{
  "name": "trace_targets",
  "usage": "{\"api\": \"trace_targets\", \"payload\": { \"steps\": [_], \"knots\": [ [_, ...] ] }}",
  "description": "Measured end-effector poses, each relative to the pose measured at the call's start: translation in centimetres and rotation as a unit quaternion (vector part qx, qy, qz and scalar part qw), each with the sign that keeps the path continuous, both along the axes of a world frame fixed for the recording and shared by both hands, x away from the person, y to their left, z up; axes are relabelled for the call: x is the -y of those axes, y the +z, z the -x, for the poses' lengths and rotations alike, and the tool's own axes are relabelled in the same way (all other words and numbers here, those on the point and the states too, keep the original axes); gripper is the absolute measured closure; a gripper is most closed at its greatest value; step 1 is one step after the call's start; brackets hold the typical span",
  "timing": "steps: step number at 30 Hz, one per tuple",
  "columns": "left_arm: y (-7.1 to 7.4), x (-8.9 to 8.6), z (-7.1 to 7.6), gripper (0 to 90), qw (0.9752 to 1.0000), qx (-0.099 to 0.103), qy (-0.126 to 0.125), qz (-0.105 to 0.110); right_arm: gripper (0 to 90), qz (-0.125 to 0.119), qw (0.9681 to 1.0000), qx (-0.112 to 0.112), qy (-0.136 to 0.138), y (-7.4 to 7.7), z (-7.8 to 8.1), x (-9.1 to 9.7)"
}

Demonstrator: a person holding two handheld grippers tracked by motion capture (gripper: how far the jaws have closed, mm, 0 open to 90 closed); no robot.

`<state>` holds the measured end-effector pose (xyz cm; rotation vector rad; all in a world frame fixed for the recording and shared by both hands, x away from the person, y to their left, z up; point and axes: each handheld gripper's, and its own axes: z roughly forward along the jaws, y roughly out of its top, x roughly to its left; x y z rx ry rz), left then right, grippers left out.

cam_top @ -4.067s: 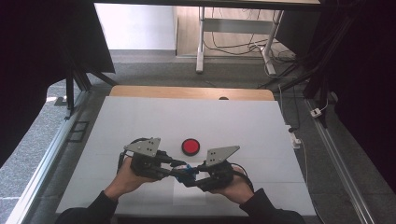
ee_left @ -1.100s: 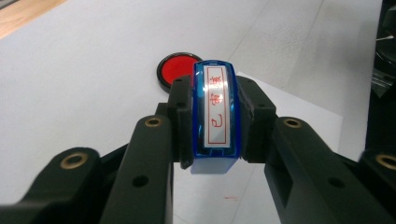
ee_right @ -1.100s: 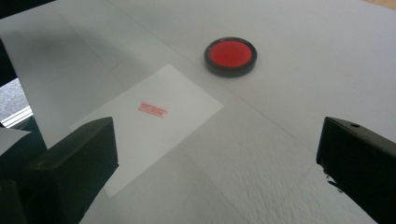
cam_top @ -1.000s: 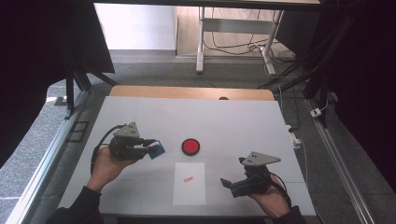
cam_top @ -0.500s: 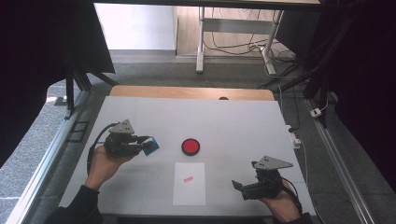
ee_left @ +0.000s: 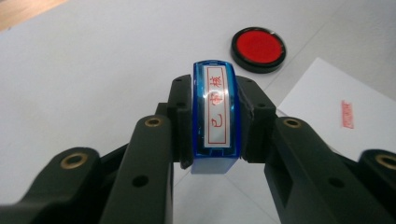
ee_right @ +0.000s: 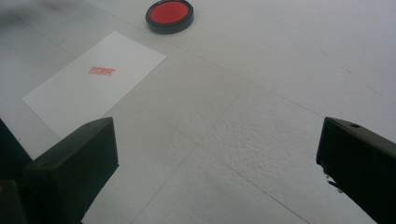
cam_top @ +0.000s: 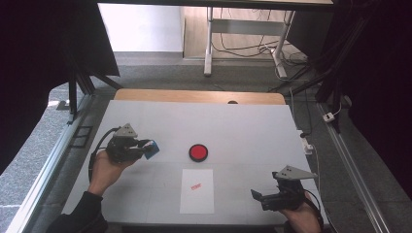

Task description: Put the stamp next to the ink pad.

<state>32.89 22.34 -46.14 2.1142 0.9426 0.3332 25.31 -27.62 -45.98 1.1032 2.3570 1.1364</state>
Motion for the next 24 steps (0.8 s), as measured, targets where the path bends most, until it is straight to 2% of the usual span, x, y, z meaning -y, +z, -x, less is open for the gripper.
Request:
{"api": "trace_targets", "payload": {
  "steps": [4,10,17,24],
  "knots": [
    [-0.6,-0.4,-0.3,70.2,0.9997,-0.004,0.022,-0.003,0.0,-0.002,1.0,0.0,-0.002,0.0,0.1,0.1],
    [-1.5,-0.9,-1.0,70.0,0.999,-0.01,0.042,-0.012,0.0,0.003,1.0,0.0,0.001,0.0,0.1,0.1],
    [-2.7,-0.8,-1.7,69.9,0.9979,-0.017,0.051,-0.037,0.0,0.005,1.0,0.0,0.004,0.0,0.1,0.0],
    [-3.4,-0.6,-1.9,69.8,0.9975,-0.025,0.05,-0.042,0.0,0.008,0.9999,-0.002,0.007,-0.1,0.0,-0.1]
  ]
}}
